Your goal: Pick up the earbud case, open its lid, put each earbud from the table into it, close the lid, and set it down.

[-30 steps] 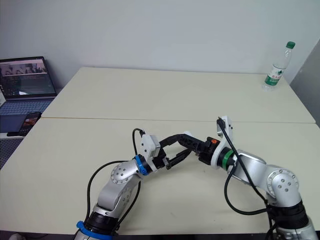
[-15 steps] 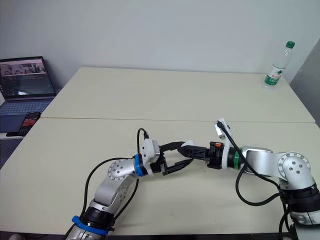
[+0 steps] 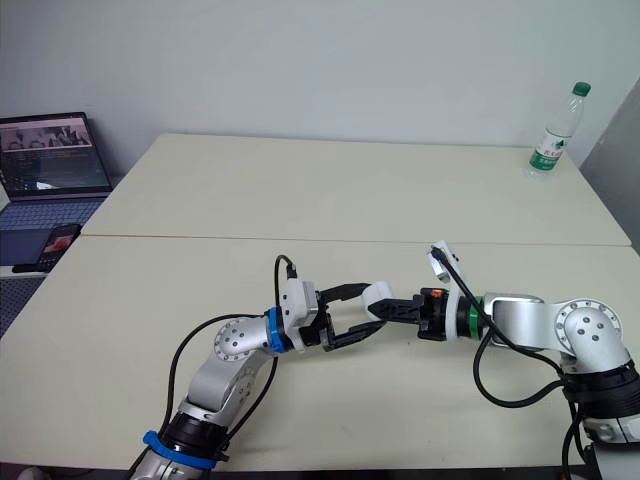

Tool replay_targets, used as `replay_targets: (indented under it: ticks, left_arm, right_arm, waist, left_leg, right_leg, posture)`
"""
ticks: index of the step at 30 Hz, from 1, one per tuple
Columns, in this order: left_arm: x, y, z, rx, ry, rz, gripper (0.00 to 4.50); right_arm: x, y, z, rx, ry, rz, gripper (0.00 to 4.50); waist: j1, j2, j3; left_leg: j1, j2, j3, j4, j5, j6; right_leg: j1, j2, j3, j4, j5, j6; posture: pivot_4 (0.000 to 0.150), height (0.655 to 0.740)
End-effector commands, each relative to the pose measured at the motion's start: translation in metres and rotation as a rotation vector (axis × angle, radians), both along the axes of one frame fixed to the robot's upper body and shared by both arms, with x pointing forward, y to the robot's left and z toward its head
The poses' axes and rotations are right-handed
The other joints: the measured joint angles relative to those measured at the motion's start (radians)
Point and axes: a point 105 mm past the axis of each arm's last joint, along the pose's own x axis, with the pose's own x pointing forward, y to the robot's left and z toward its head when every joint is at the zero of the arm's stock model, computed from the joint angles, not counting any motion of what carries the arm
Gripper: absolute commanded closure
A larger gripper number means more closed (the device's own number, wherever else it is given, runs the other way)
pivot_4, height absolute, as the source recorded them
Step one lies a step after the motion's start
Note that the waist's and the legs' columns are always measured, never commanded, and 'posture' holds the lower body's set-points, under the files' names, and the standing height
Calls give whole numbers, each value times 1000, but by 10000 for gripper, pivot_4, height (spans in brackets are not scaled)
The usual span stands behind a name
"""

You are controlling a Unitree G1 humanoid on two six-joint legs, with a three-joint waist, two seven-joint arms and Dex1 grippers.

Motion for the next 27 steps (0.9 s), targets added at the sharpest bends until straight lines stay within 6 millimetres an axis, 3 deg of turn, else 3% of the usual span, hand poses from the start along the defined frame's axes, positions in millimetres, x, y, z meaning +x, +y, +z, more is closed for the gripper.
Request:
replay_targets:
  ticks: [1, 6, 9, 12, 15, 19, 24, 27]
  left_arm:
    - [0, -4, 7, -29, 10, -28, 14121]
    - [1, -1, 10, -35, 28, -25, 415]
    - [-2, 6, 9, -32, 57, -21, 415]
    - [-6, 20, 11, -73, 190, -25, 415]
    - [-9, 34, 10, -88, 329, -32, 415]
    - [-7, 42, 19, -115, 454, -29, 415]
    - [-17, 36, 22, -18, 478, -144, 415]
    - [-28, 34, 15, 124, 416, -259, 415]
  right_arm:
    - [-3, 6, 15, 71, -41, 28, 36415]
    - [-2, 5, 19, 99, -48, 24, 36424]
    - [-1, -1, 24, 113, -62, 13, 36424]
    - [4, -17, 35, 114, -126, -17, 36424]
    - [2, -32, 27, -58, -296, 33, 36424]
    - [-7, -40, 3, -324, -563, 253, 36424]
    - [-18, -27, -1, -397, -785, 516, 36424]
    - [-26, -25, -10, -474, -801, 703, 36424]
  waist:
    - [0, 0, 0]
    - [0, 0, 0]
    - [0, 0, 0]
    - [-1, 0, 1]
    - [-1, 0, 1]
    - [1, 1, 2]
    - [0, 2, 3]
    - [0, 3, 4]
  left_leg:
    - [0, 0, 0, 0, 0, 0]
    - [0, 0, 0, 0, 0, 0]
    - [0, 0, 0, 0, 0, 0]
    - [-1, 0, 0, 0, 0, 0]
    - [-1, 0, -2, 0, 0, 1]
    - [-2, 0, -6, 0, 0, 1]
    - [-1, 1, -8, 0, 0, 0]
    - [-1, 0, -8, 0, 0, 0]
  right_leg:
    - [0, 0, 0, 0, 0, 0]
    - [0, 0, 0, 0, 0, 0]
    - [0, 0, 0, -1, 0, 0]
    - [-1, 0, 0, -1, 0, 0]
    - [-1, 0, -2, -2, -1, 2]
    - [0, -1, -9, -3, -2, 3]
    - [1, 0, -14, -2, -2, 2]
    - [0, 0, -14, -1, -2, 1]
  posture:
    - [1500, 7389]
    - [1500, 7389]
    - [1500, 7389]
    - [1500, 7389]
    - [1500, 7389]
    - [1500, 7389]
    - [1500, 7389]
    - [1500, 7389]
